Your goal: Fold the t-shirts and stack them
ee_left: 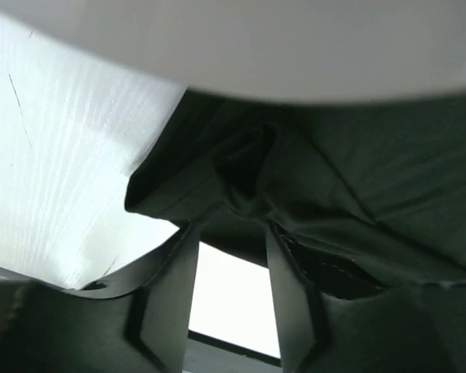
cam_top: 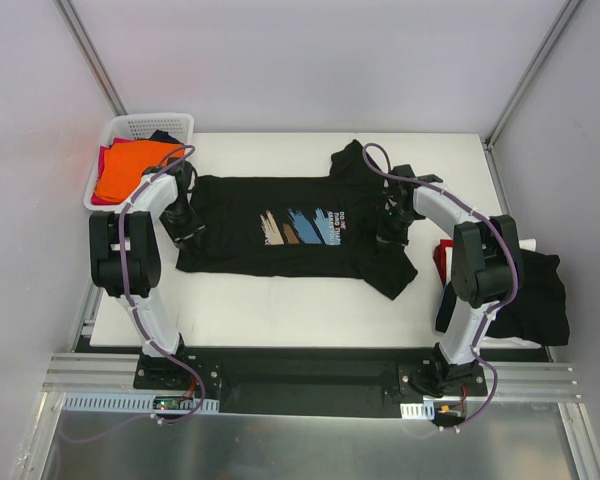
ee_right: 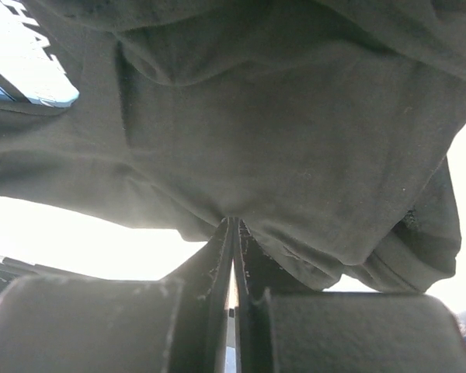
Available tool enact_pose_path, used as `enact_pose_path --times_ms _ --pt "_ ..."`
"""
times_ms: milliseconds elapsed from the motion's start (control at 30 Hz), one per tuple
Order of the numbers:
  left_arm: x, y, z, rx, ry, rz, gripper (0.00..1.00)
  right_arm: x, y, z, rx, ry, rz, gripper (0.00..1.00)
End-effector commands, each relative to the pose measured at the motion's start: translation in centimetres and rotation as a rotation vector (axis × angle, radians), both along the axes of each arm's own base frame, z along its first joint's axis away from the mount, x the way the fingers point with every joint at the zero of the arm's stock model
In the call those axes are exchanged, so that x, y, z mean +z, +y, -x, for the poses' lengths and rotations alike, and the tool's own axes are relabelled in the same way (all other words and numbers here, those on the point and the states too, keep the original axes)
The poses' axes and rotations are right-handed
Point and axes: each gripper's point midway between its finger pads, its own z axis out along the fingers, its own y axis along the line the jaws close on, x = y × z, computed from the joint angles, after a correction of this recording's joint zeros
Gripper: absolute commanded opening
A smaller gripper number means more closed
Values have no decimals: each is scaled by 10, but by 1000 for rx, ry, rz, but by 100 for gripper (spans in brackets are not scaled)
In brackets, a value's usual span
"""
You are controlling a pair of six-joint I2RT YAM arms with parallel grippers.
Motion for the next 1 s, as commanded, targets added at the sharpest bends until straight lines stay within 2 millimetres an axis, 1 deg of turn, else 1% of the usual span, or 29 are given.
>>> enact_pose_path --times_ms 0,33,133,233,333,400,533,567,633,700,867,933,967 --pt "3 -4 0 -17 -24 8 37 17 4 -6 8 -48 -13 2" --pt "1 -11 0 -46 -21 7 37 17 3 -5 7 -46 -9 3" --pt "-5 -10 -1 -57 -15 3 41 17 3 -4 7 -45 -7 2" --pt "-10 -9 1 -61 -6 -2 42 16 2 -1 8 -42 -3 2" --pt "-14 -9 2 -64 -4 -3 33 15 1 1 6 -39 1 2" --pt "-14 -9 2 -64 -4 -2 29 16 1 0 6 -41 0 3" --pt "-14 -9 4 -64 -7 -2 28 16 1 0 7 -40 -1 3" --pt "-15 -9 6 -64 -1 -2 26 17 1 0 8 -42 0 2" --pt "-17 -9 8 -64 2 -3 9 16 1 0 8 -40 1 3" --pt "-18 -9 11 -64 7 -3 0 16 1 0 9 -38 1 2" --pt "-15 -9 11 -67 3 -3 0 14 1 1 9 -33 3 3" --pt "-7 -9 4 -66 -29 -4 0 14 1 0 9 -33 3 3" --pt "-2 -8 5 -62 -27 -8 0 14 1 0 9 -34 2 2"
